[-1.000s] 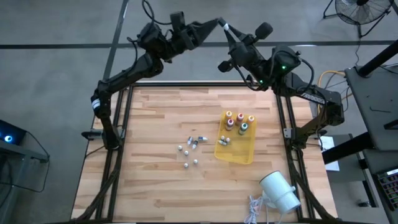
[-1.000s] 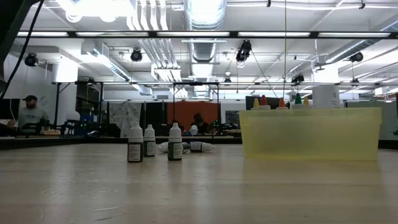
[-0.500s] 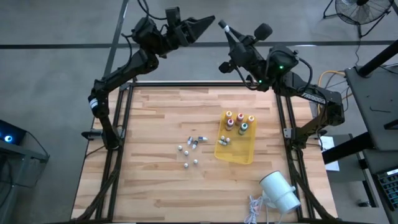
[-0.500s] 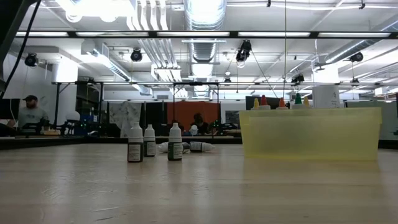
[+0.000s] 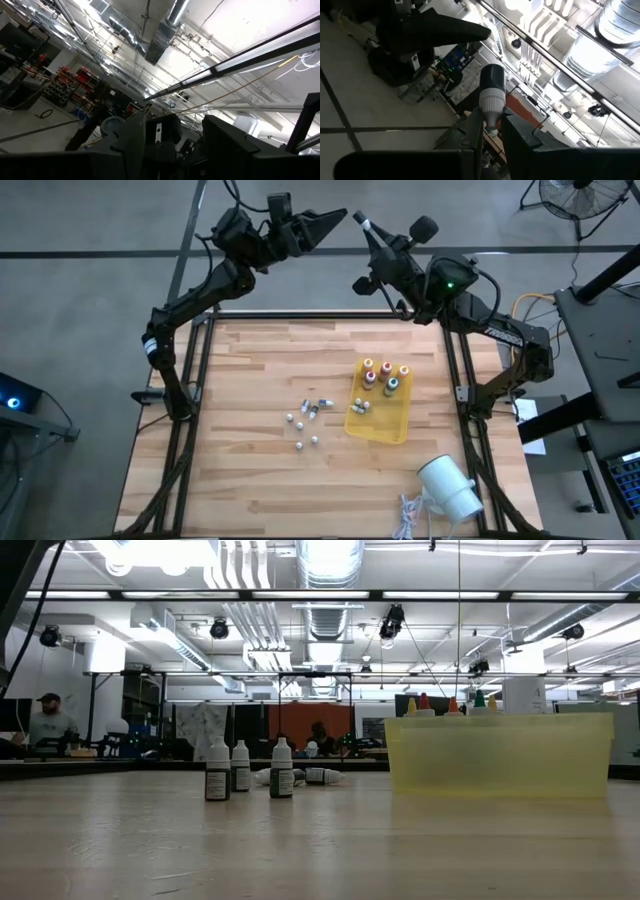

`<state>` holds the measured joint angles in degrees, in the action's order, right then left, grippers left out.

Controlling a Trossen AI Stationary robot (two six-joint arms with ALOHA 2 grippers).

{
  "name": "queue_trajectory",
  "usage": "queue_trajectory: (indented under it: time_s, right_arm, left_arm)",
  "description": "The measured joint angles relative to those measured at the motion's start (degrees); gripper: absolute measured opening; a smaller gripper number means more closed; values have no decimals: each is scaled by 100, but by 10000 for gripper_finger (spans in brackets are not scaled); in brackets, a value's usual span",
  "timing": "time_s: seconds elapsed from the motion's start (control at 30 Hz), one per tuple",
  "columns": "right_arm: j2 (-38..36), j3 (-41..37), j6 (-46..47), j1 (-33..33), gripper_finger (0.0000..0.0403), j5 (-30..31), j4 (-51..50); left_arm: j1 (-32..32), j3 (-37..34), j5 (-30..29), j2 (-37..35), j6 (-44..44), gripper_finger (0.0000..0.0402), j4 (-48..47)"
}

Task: Pick & Place food coloring
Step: Put the top small black food coloring bottle into the yellow bin

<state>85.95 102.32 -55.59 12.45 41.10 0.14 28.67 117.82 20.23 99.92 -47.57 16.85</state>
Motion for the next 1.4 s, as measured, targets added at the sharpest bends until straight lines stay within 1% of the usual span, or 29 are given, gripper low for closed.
queue_trajectory:
  time_s: [0.17, 0.3, 0.53, 0.77, 0.87, 1.0, 1.07, 1.23, 1.4]
  right_arm:
    - [2, 0, 21, -2, 48, 0, -55]
    - [-61, 0, 371, -11, 48, 53, -516]
    - [-256, 0, 1725, -22, 48, 98, -2006]
    - [-457, 0, 3394, -143, 47, 55, -3607]
    - [-502, 0, 4226, -185, 47, -366, -4224]
    - [-525, 0, 5291, -199, 47, -1394, -4868]
    - [-522, 0, 5663, -206, 47, -1756, -5172]
    - [-522, 0, 6341, -208, 47, -2587, -6087]
    - [-510, 0, 6549, -208, 47, -3244, -7092]
  left_arm:
    - [14, 0, 22, 0, 165, 168, -147]
    - [162, 0, 32, -39, 295, 168, -380]
    - [427, 2, 56, -218, 549, 168, -910]
    - [527, 0, 135, -360, 760, 168, -1360]
    - [540, 2, 162, -412, 851, 167, -1483]
    - [551, 0, 167, -436, 957, 167, -1648]
    - [553, 0, 168, -451, 962, 167, -1695]
    - [566, 0, 169, -495, 967, 167, -1794]
    - [566, 2, 170, -550, 1135, 167, -1989]
